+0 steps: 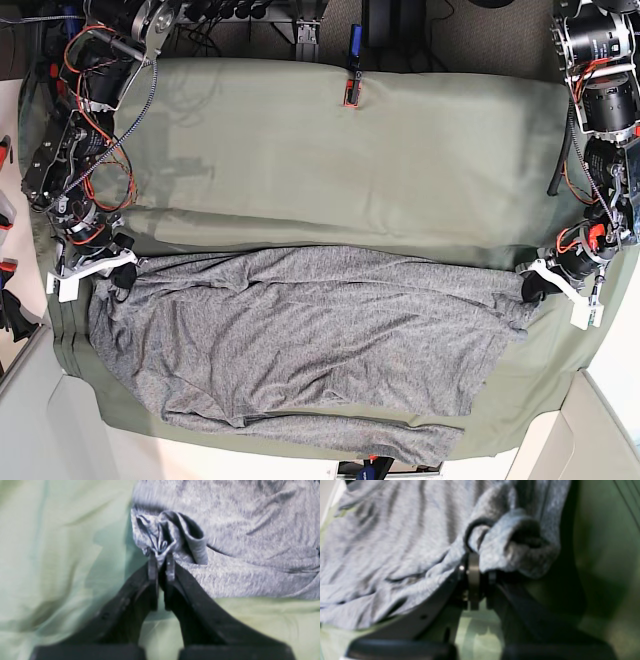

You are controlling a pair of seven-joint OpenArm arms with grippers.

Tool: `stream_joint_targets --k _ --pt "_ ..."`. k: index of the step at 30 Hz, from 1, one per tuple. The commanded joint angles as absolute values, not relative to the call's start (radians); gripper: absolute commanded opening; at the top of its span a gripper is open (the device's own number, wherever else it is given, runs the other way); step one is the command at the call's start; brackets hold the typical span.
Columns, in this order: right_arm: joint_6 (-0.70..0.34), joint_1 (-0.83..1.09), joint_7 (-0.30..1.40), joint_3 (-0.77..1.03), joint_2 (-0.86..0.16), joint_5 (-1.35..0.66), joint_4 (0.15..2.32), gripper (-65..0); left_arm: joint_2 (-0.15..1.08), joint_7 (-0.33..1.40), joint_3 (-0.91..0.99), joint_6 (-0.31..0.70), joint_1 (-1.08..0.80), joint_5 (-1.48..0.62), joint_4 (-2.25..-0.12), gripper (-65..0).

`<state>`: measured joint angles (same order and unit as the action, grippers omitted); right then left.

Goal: Fold the T-shirt properly
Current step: 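Pull the folded edge back toward the robot with both grippers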

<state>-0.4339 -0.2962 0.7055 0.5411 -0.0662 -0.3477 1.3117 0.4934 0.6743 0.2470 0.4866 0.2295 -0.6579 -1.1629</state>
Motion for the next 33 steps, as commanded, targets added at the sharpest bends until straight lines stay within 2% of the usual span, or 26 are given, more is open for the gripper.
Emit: stream_joint_targets --k 1,7,13,19,23,33 --pt "-0.440 -0.318 0.707 0.542 -0.077 -0.368 1.348 -65.0 0.534 0.664 0.253 0.490 0.247 -0.673 -1.179 -65.0" --pt "-0.437 -0.265 0.745 0.542 -0.099 -0.439 1.398 -65.0 0.623 0.728 0.253 0.491 0.223 -0.697 -1.192 -65.0" --pt "-0.442 -0.118 0.752 0.542 -0.100 -0.464 1.507 -65.0 0.688 0.750 0.281 0.508 0.091 -0.721 -1.310 -65.0" --pt "-0.442 0.068 0.753 0.542 -0.103 -0.472 1.663 -65.0 0.690 0.784 0.443 0.509 -0.100 -0.751 -1.431 -65.0" --pt "-0.442 0.167 0.753 0.543 -0.105 -0.472 1.732 -65.0 0.690 0.794 0.532 0.545 -0.223 -0.779 -1.478 -65.0" --pt "-0.442 0.364 0.753 0.544 -0.105 -0.479 1.851 -65.0 0.670 0.793 0.591 0.567 -0.425 -0.812 -1.520 -65.0"
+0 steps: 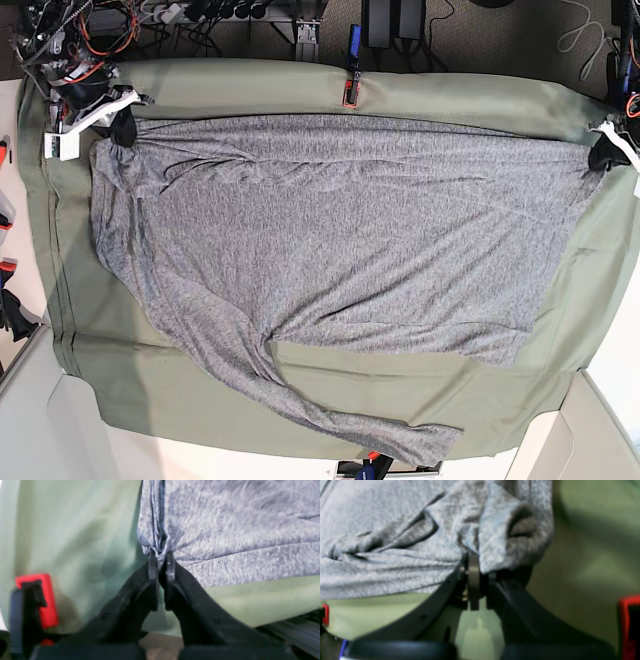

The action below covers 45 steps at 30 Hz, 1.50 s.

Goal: Fold the T-shirt properly
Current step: 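Pull the folded edge back toward the robot with both grippers, then move both grippers down along the shirt sides and grasp the hem corners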

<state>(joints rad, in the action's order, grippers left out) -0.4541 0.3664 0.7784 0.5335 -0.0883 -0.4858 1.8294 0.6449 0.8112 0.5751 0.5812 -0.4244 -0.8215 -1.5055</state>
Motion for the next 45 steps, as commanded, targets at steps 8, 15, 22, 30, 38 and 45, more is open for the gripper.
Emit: stream_joint_targets --k 8,15,22,30,38,45 --pt "-0.442 0.388 0.735 0.544 -0.105 -0.475 1.856 -65.0 0.590 0.794 0.591 0.618 -0.438 -0.811 -1.519 -65.0" --pt "-0.434 0.386 0.730 0.545 -0.141 -0.459 1.856 -45.5 0.583 0.793 0.591 0.617 -0.438 -0.804 -1.519 -42.0" --pt "-0.423 0.384 0.729 0.578 -0.189 -0.517 1.885 -39.5 0.610 0.781 0.591 0.615 -0.428 -0.835 -1.520 -37.9" --pt "-0.423 0.250 0.695 0.643 -0.220 -0.500 1.903 -39.5 0.691 0.752 0.588 0.614 -0.324 -0.851 -1.519 -37.9" --pt "-0.422 -0.017 0.651 0.598 -0.222 -0.428 1.713 -39.5 0.724 0.740 0.456 0.607 -0.174 -0.813 -1.478 -37.6" --pt "-0.424 -0.287 0.614 0.561 -0.265 -0.387 1.351 -39.3 0.731 0.714 0.251 0.561 0.017 -0.735 -1.308 -28.6"
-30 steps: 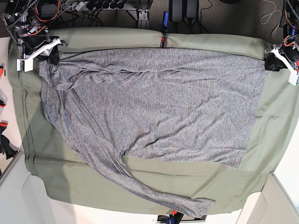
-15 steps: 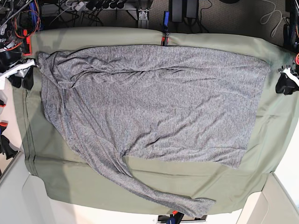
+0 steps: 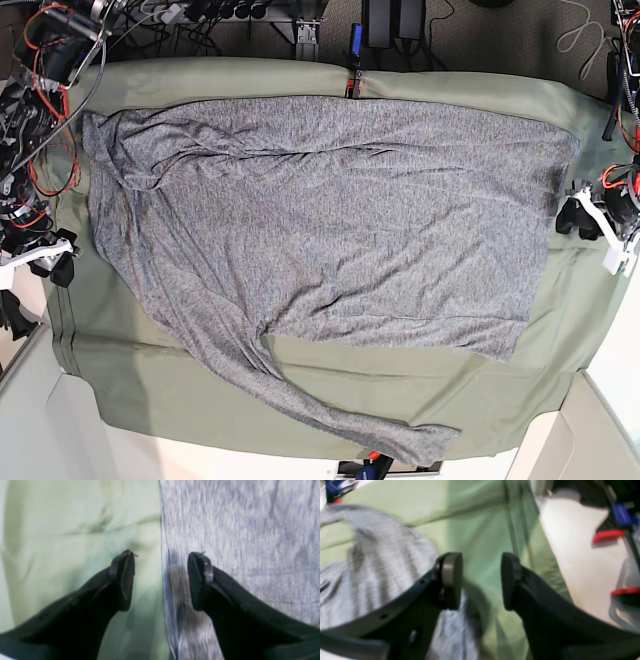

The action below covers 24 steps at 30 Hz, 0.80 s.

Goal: Fold the T-shirt properly
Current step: 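Move both grippers down along the shirt sides and grasp the hem corners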

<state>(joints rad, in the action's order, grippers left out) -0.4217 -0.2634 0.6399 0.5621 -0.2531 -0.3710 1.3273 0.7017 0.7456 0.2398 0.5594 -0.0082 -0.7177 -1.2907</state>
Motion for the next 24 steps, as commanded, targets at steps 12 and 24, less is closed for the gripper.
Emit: stream_joint_targets --k 12,24 --pt "-0.427 -0.371 0.595 0.368 -0.268 -0.369 1.090 -30.0 0.700 0.606 0.066 0.517 0.453 -0.664 -0.893 -28.6" --pt "-0.427 -0.368 0.620 0.353 -0.264 -0.393 1.096 -30.0 0.548 0.297 -0.028 0.455 0.718 -0.515 -0.422 -28.7"
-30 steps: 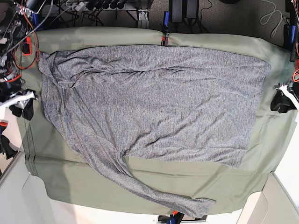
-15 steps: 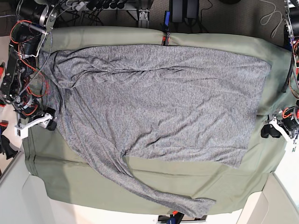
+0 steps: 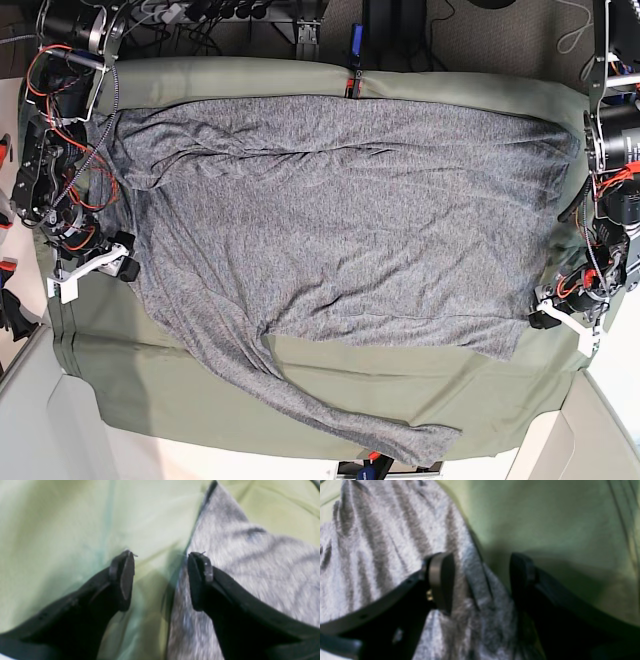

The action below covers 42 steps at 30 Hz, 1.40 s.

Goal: Fold the T-shirt properly
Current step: 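Move both grippers down along the shirt sides and grasp the hem corners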

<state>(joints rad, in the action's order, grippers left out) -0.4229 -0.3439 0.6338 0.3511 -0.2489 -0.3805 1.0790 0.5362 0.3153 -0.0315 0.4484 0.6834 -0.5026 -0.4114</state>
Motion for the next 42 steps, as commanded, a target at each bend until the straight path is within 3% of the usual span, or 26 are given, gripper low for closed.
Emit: stream_joint_targets --k 1,14,20,24,27,30,42 --pt "-0.427 -0.368 0.628 0.353 -0.263 -0.393 1.096 -30.0 0.535 0.288 -0.028 0.448 0.717 -0.497 -0.422 -28.7" --pt "-0.428 -0.371 0.629 0.353 -0.262 -0.461 1.096 -30.0 0.468 0.295 -0.028 0.460 0.714 -0.492 -0.422 -29.8" --pt "-0.427 -0.371 0.625 0.353 -0.214 -0.432 1.096 -31.9 0.466 0.279 -0.030 0.546 0.707 -0.474 -0.422 -49.2" --pt "-0.427 -0.371 0.591 0.353 -0.188 -0.366 1.096 -53.2 0.467 0.267 -0.059 0.546 0.707 -0.462 -0.422 -64.9" --pt "-0.435 -0.374 0.556 0.353 -0.189 -0.358 1.096 -65.0 0.478 0.241 -0.085 0.562 0.707 -0.456 -0.422 -65.0" --pt "-0.436 -0.376 0.553 0.353 -0.189 -0.358 1.110 -65.0 0.508 0.231 -0.088 0.698 0.706 -0.505 -0.434 -65.0" --pt "-0.449 -0.337 0.671 0.354 -0.219 -0.357 1.296 -65.0 0.630 0.394 -0.088 0.698 0.624 -0.722 -0.609 -65.0"
